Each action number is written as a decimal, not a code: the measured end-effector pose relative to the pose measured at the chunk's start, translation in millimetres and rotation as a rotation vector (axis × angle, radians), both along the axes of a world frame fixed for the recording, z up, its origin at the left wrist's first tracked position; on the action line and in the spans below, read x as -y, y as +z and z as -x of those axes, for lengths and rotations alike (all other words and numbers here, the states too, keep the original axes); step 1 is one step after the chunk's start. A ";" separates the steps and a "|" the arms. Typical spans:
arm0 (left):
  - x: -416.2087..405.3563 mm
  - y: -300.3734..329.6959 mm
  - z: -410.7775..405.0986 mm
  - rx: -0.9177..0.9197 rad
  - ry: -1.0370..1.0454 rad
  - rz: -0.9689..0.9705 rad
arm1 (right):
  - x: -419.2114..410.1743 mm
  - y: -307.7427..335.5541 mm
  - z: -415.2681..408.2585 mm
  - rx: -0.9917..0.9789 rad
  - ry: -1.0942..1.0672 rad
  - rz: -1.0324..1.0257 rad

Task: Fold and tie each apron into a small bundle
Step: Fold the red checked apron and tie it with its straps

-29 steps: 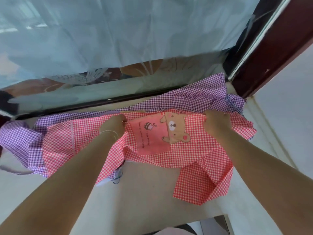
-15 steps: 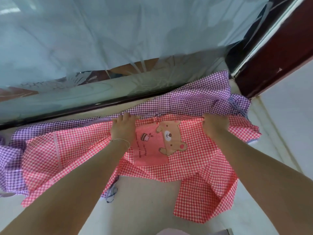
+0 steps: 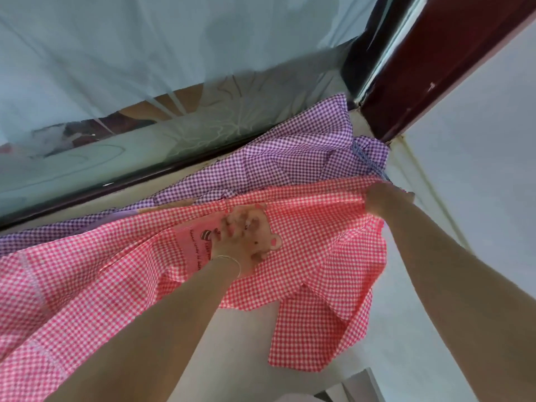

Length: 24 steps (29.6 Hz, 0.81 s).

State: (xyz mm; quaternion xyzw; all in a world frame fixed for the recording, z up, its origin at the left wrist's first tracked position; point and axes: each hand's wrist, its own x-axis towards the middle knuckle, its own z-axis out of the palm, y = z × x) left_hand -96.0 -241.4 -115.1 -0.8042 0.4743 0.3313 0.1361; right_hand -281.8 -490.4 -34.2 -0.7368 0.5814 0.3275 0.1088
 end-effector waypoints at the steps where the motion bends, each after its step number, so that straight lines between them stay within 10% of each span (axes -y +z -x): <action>1: 0.7 -0.5 -0.9 0.007 0.002 0.003 | 8.5 5.3 6.0 0.105 -0.059 0.088; 7: 20.1 2.6 -2.9 0.029 0.053 -0.053 | 7.3 3.8 24.2 1.087 -0.666 0.500; 12: 26.4 7.6 3.3 0.056 0.054 -0.115 | -28.7 -29.3 48.8 0.922 -0.868 -0.005; 20: 27.0 6.8 4.7 0.093 0.008 -0.155 | 5.4 -13.2 53.3 0.856 -0.451 0.227; 24: 27.1 5.6 4.4 0.103 -0.005 -0.176 | 33.0 -4.0 45.4 0.964 -0.673 0.091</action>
